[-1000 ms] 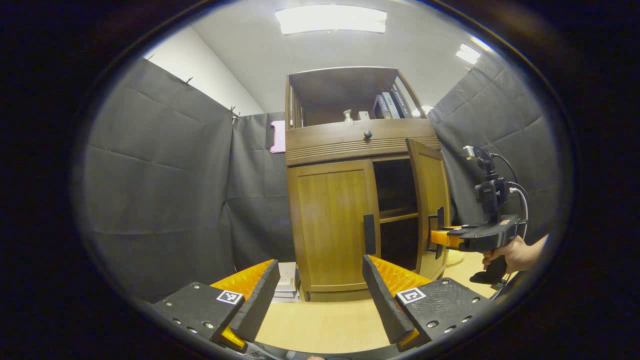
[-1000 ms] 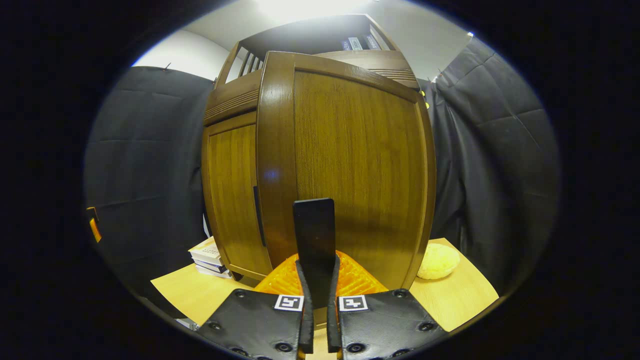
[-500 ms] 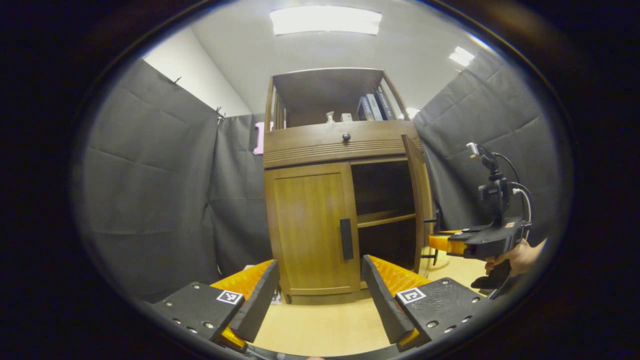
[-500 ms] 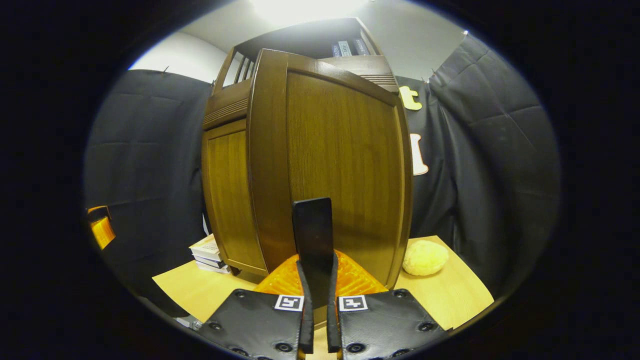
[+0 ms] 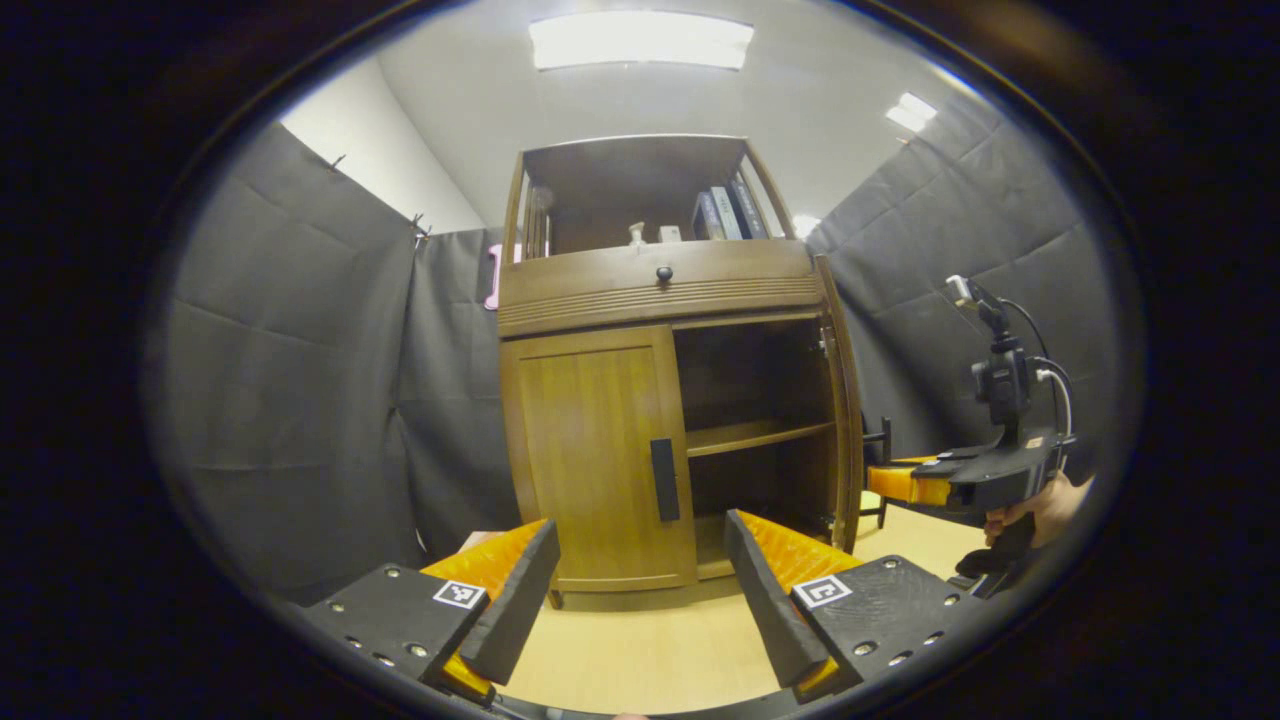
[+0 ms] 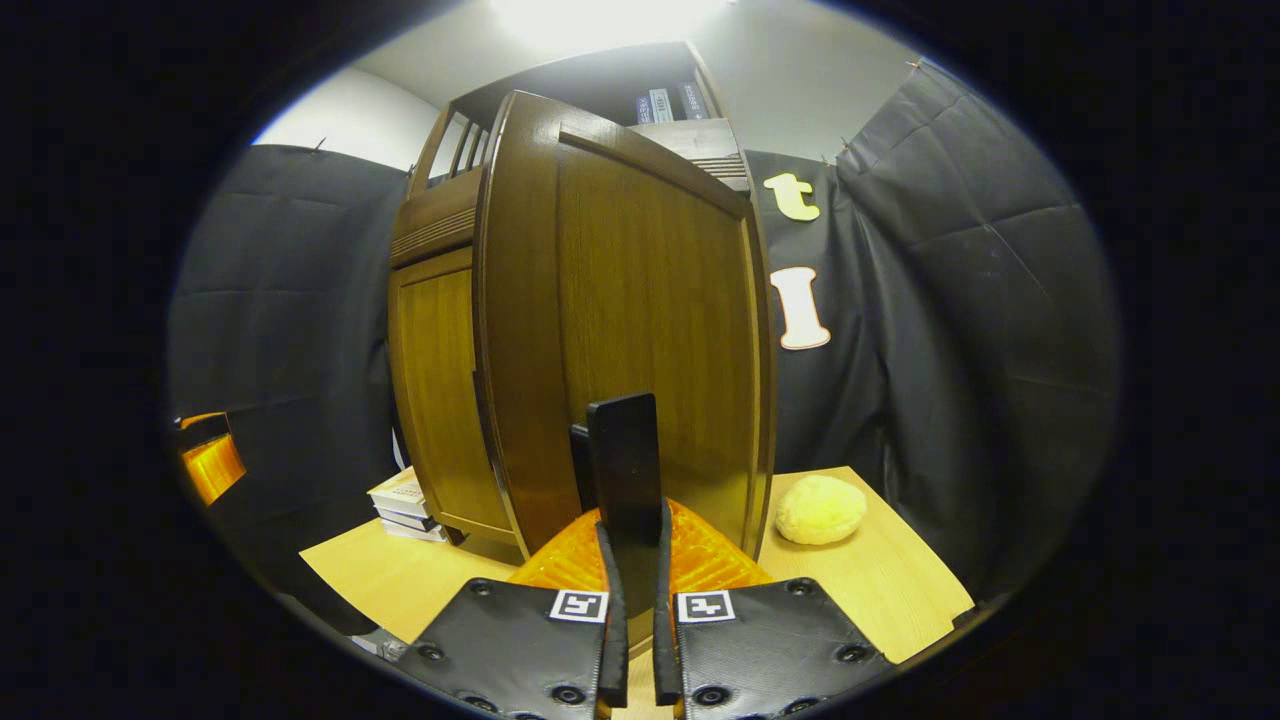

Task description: Open the right door of the double-door shoe cabinet with the right hand, and open the left door with the left hand.

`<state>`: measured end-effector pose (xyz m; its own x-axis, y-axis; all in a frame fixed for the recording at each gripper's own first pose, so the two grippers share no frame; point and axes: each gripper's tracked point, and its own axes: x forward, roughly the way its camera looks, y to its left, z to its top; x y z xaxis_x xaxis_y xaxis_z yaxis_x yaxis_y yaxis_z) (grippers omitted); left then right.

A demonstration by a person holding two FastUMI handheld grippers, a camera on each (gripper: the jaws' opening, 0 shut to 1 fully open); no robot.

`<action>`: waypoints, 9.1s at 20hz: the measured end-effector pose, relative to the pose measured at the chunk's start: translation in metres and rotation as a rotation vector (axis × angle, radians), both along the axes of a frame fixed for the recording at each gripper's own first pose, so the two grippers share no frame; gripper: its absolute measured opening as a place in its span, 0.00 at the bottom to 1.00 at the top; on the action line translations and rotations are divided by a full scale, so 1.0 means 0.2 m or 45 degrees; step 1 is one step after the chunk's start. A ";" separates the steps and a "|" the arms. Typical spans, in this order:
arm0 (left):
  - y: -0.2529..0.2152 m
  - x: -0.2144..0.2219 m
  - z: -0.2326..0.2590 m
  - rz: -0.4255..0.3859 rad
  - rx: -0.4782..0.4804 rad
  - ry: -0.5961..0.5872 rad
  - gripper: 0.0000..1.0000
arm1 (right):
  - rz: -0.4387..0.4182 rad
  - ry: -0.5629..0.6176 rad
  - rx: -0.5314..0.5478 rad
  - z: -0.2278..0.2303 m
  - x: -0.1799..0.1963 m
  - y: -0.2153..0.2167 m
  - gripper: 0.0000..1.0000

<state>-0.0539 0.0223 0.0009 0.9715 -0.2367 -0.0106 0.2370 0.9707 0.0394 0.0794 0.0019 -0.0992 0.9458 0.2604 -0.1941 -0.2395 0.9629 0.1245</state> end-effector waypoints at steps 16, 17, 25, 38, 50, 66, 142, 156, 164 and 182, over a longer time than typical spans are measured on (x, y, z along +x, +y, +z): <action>-0.12 0.00 -0.03 -0.070 0.005 0.022 0.95 | -0.149 0.015 -0.031 0.00 -0.07 -0.32 0.09; -0.13 0.00 -0.03 -0.071 0.004 0.023 0.95 | -0.158 0.017 -0.031 0.00 -0.07 -0.34 0.09; -0.17 0.01 -0.07 -0.085 -0.010 0.048 0.95 | -0.247 0.037 -0.053 -0.01 -0.08 -0.52 0.12; -0.24 0.24 -0.12 -0.107 -0.049 0.081 0.96 | -0.399 0.006 -0.068 0.13 -0.29 -0.79 0.41; -0.27 0.80 -0.11 -0.086 -0.077 0.034 0.95 | -0.473 -0.102 -0.134 0.34 -0.60 -0.76 0.98; -0.38 1.39 -0.32 -0.046 -0.135 0.058 0.94 | -0.583 -0.019 -0.150 0.25 -0.80 -0.80 0.97; 0.83 0.57 -0.49 0.324 -0.144 0.213 0.14 | -0.003 -0.107 -0.080 0.24 -0.33 0.14 0.98; 1.17 0.53 -0.53 0.329 -0.095 0.193 0.13 | -0.050 -0.129 -0.078 0.27 -0.32 0.34 0.98; 1.30 0.31 -0.33 0.360 -0.105 0.124 0.14 | -0.045 -0.232 -0.084 0.43 -0.41 0.33 0.98; 0.88 -0.43 -0.01 0.282 -0.091 0.048 0.14 | -0.121 -0.295 -0.076 0.55 -0.83 -0.12 0.97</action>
<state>-0.1408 0.1977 -0.0003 0.9991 -0.0192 -0.0391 0.0178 0.9992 -0.0362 -0.0868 -0.0229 0.0110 0.9865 0.1630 0.0183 -0.1634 0.9864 0.0188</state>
